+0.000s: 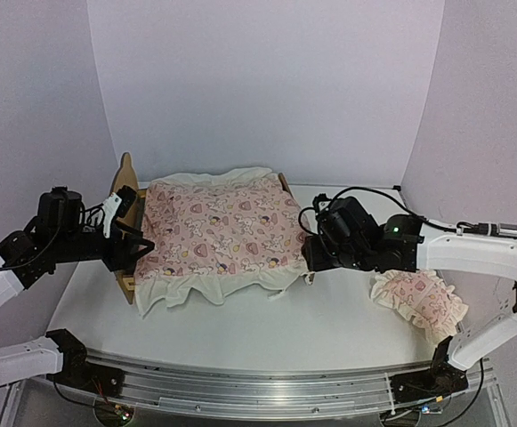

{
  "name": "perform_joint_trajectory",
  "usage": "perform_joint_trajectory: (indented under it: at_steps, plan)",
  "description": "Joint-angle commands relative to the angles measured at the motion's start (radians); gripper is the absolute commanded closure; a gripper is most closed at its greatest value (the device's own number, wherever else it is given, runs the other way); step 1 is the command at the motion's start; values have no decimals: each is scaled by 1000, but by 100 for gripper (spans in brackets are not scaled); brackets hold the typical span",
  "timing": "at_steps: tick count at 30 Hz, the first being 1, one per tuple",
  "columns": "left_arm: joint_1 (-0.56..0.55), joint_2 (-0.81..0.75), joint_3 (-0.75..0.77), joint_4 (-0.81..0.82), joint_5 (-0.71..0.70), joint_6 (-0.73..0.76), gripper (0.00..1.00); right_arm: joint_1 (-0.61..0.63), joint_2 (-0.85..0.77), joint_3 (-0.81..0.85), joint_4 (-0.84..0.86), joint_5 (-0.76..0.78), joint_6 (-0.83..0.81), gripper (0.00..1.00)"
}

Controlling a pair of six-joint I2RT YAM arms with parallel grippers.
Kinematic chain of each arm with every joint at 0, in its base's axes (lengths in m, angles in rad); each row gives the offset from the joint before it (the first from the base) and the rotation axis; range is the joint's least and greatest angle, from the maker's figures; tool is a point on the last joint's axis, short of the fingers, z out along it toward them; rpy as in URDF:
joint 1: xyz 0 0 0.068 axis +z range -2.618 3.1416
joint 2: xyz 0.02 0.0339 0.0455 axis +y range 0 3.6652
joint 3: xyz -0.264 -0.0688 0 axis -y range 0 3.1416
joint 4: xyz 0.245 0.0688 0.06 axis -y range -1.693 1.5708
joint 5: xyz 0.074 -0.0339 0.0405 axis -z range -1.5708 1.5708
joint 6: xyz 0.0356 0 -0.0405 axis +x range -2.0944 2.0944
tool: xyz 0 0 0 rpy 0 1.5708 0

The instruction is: Set up the pet bed

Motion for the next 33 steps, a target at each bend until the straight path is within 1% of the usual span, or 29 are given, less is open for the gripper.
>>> perform_joint_trajectory:
  at_steps: [1, 3, 4, 7, 10, 12, 17, 20, 23, 25, 27, 30, 32, 33]
  plan:
    - [34, -11, -84, 90, 11, -407, 50, 74, 87, 95, 72, -76, -56, 50]
    - [45, -5, -127, 85, -15, -475, 50, 80, 115, 131, 65, -57, -69, 50]
    - [45, 1, -141, 84, -9, -481, 50, 72, 115, 145, 53, -19, -82, 50]
    - [45, -23, -165, 96, -16, -466, 50, -15, 111, 219, -38, 38, -79, 49]
    - [46, -57, -175, 128, 0, -436, 50, -116, 142, 279, -106, 30, -82, 47]
    - [46, -64, -176, 136, 5, -429, 50, -169, 195, 329, -142, -3, -109, 42]
    - [46, -93, -168, 151, 13, -403, 49, -271, 336, 437, -180, -134, -133, 39]
    - [45, -95, -99, 173, 28, -332, 49, -322, 417, 502, -180, -216, -128, 41]
    - [46, -90, 9, 222, 18, -215, 47, -347, 502, 577, -180, -313, -136, 41]
    - [47, -80, 69, 253, -49, -142, 44, -349, 555, 615, -182, -369, -149, 42]
    - [50, -65, 125, 276, -162, -79, 39, -349, 588, 626, -184, -389, -146, 44]
    - [59, -32, 160, 313, -429, 81, 34, -349, 603, 608, -184, -355, -135, 50]
    - [68, -12, 158, 344, -549, 179, 32, -350, 600, 586, -183, -312, -126, 56]
    - [73, -2, 158, 350, -573, 207, 32, -351, 596, 572, -184, -288, -123, 59]
